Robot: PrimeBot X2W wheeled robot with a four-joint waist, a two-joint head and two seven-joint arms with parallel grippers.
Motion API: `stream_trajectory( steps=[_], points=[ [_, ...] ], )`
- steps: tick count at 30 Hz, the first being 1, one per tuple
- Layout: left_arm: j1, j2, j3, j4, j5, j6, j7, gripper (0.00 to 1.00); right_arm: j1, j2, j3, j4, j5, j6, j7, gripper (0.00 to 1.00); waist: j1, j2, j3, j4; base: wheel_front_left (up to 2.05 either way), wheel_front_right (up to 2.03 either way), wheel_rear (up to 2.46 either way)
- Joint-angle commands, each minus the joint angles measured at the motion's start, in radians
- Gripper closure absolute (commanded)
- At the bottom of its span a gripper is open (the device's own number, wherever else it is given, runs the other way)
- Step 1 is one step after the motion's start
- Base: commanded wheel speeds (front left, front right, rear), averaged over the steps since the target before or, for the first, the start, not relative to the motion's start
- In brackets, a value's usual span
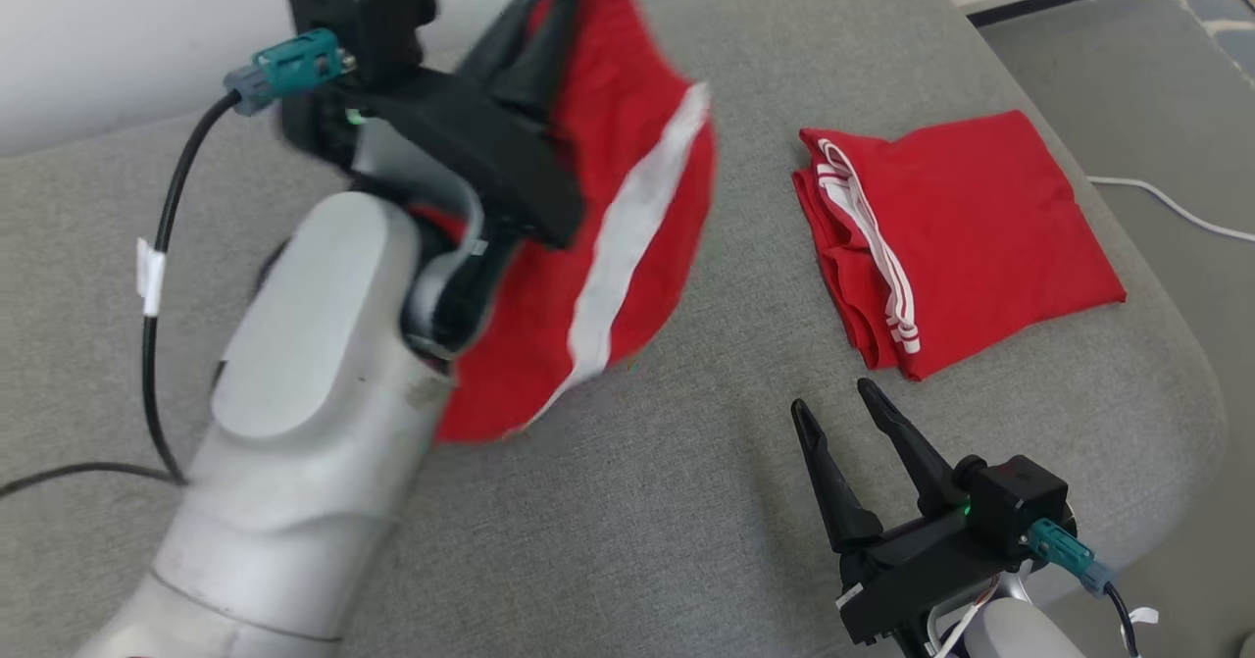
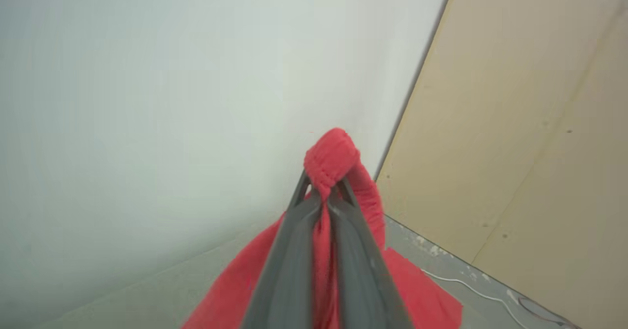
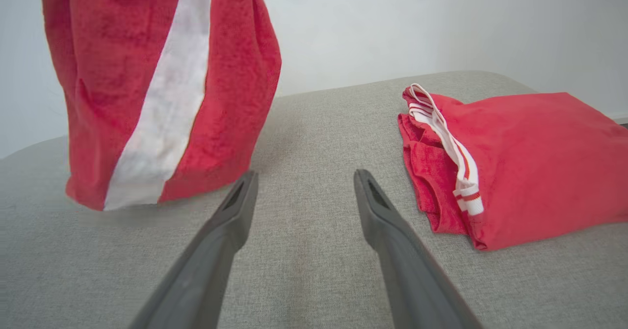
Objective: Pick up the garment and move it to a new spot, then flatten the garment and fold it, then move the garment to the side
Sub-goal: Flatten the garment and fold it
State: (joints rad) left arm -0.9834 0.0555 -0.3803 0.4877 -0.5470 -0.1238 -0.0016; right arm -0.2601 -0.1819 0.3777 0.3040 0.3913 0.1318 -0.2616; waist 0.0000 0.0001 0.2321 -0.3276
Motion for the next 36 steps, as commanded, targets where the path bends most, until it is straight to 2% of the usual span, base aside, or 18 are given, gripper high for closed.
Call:
stream_trajectory(
  steps=[1,3,4,8,12,15,19,23,29,30,31,36],
  points=[
    [-0.022,-0.005,-0.061,-0.067,-0.109,-0.006,-0.046,1.00,0.012,-0.002,0.001,0.004,0.007,-0.002,-0.004,0.00,0.0000,-0.0001,-0.025,0.017,0.00,0.00,0.00],
    [-0.034,-0.003,-0.106,-0.119,-0.191,0.000,-0.093,1.00,0.015,-0.001,-0.001,0.005,0.008,-0.002,-0.004,0.00,0.0000,-0.0001,-0.037,0.027,0.00,0.00,0.00],
    [-0.034,-0.003,-0.106,-0.119,-0.191,0.000,-0.093,1.00,0.015,-0.001,-0.001,0.005,0.008,-0.002,-0.004,0.00,0.0000,-0.0001,-0.037,0.027,0.00,0.00,0.00],
    [-0.044,-0.002,-0.151,-0.173,-0.290,0.051,-0.181,1.00,0.028,-0.001,-0.017,0.005,0.006,-0.002,-0.004,0.00,0.0000,-0.0001,-0.051,0.064,0.00,0.00,0.00],
    [0.028,-0.001,-0.126,-0.149,-0.312,0.123,-0.230,1.00,0.042,-0.004,-0.025,0.002,0.000,-0.002,-0.004,0.00,0.0000,-0.0001,-0.054,0.118,0.00,0.00,0.00],
    [0.122,0.026,-0.114,-0.102,-0.292,0.171,-0.243,1.00,0.049,-0.006,-0.031,-0.003,-0.004,-0.002,-0.003,0.00,0.0000,-0.0001,-0.053,0.163,0.00,0.00,0.00],
    [0.266,0.063,-0.087,-0.011,-0.296,0.212,-0.253,1.00,0.044,-0.012,-0.023,-0.007,-0.008,-0.002,-0.003,0.00,0.0000,-0.0001,-0.053,0.208,0.00,0.00,0.00],
    [0.391,0.085,-0.030,0.089,-0.316,0.235,-0.261,1.00,0.035,-0.020,-0.013,-0.005,-0.006,-0.002,-0.003,0.00,0.0000,-0.0001,-0.061,0.238,0.00,0.00,0.00],
    [0.516,0.081,0.110,0.126,-0.304,0.229,-0.264,1.00,0.046,-0.031,-0.006,0.001,0.001,-0.002,-0.002,0.00,0.0000,-0.0001,-0.084,0.263,0.00,0.00,0.00],
    [0.535,0.078,0.129,0.130,-0.294,0.227,-0.263,0.80,0.048,-0.031,-0.004,0.002,0.003,-0.002,-0.001,0.00,0.0000,-0.0001,-0.089,0.265,0.00,0.00,0.00],
    [0.549,0.078,0.144,0.135,-0.283,0.224,-0.264,0.02,0.051,-0.031,-0.004,0.004,0.004,-0.002,0.000,0.00,0.0000,-0.0001,-0.095,0.266,0.00,0.00,0.00],
    [0.591,0.083,0.179,0.153,-0.238,0.206,-0.264,0.00,0.062,-0.036,0.000,0.006,0.011,-0.002,0.004,0.00,0.0000,-0.0001,-0.122,0.270,0.00,0.00,0.00]
  ],
)
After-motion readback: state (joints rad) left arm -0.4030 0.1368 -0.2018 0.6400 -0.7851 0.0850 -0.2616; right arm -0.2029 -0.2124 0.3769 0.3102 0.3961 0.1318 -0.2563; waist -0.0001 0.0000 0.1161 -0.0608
